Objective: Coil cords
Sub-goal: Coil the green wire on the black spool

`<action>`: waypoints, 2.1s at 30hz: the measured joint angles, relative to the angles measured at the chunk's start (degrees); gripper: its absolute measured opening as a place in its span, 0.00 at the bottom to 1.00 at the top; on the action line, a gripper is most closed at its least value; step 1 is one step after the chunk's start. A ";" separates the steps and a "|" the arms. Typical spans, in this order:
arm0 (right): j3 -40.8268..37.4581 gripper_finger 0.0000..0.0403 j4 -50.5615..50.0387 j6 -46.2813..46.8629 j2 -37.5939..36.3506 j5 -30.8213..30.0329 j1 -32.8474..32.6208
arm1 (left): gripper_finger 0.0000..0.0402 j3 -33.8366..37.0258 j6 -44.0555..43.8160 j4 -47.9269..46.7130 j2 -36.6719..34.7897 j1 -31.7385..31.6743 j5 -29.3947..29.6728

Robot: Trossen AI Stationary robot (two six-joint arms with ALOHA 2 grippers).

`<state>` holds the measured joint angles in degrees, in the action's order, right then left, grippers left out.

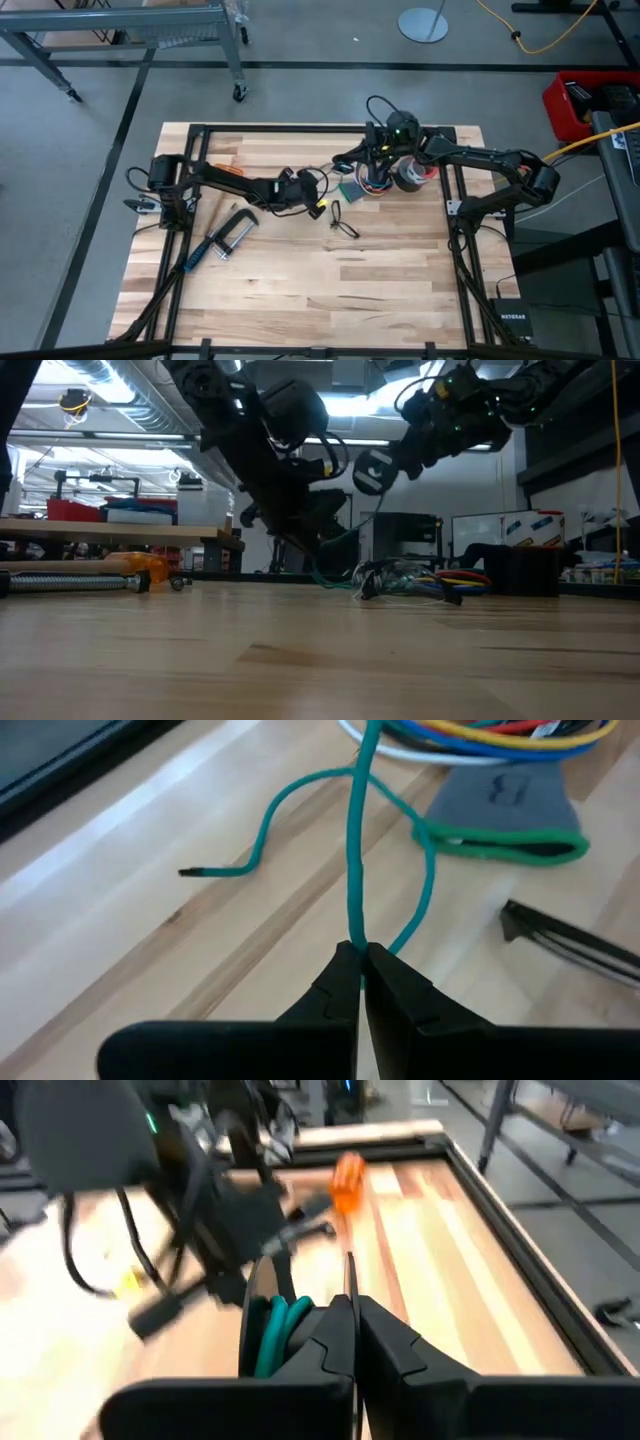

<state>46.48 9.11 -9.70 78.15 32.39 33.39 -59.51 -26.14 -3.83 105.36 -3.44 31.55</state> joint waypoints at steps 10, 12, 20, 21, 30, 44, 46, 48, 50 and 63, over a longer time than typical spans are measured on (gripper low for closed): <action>-0.04 0.01 -7.87 -5.89 0.00 -6.67 0.00 | 0.00 0.02 1.85 -2.00 -4.79 -0.09 0.03; -0.04 0.01 -9.19 -6.22 0.00 -7.78 0.00 | 0.00 0.02 2.12 -2.34 -6.10 -0.09 0.02; -0.04 0.01 -11.70 -7.29 0.00 -9.04 -0.02 | 0.00 0.02 4.26 -2.68 -10.53 -0.09 0.73; -0.04 0.01 -11.80 -7.25 0.00 -9.09 -0.02 | 0.00 0.02 4.27 -2.65 -11.08 -0.09 0.76; -0.04 0.01 -12.36 -7.18 0.00 -11.31 -0.05 | 0.00 0.02 7.02 7.20 -12.35 -0.23 -0.99; -0.04 0.01 -11.74 -3.74 0.00 -13.78 -0.07 | 0.00 0.02 8.22 19.59 -12.35 -0.39 -8.57; -0.04 0.01 -11.67 -3.64 0.00 -13.76 -0.10 | 0.00 0.02 10.12 21.53 -12.35 -0.39 -8.66; -0.04 0.01 -11.49 -3.60 0.00 -13.93 -0.75 | 0.00 0.02 11.05 23.76 -12.35 -0.58 -8.67; -0.04 0.01 -10.17 -3.45 0.02 -15.12 -1.70 | 0.00 0.02 11.13 25.08 -12.35 -1.00 -8.68; -0.04 0.01 12.47 8.08 7.26 -20.84 -7.61 | 0.00 0.00 5.54 25.83 -12.19 -1.57 -8.68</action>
<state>46.44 21.58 -1.62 85.41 11.55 25.78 -59.51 -20.60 22.00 93.17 -5.01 22.87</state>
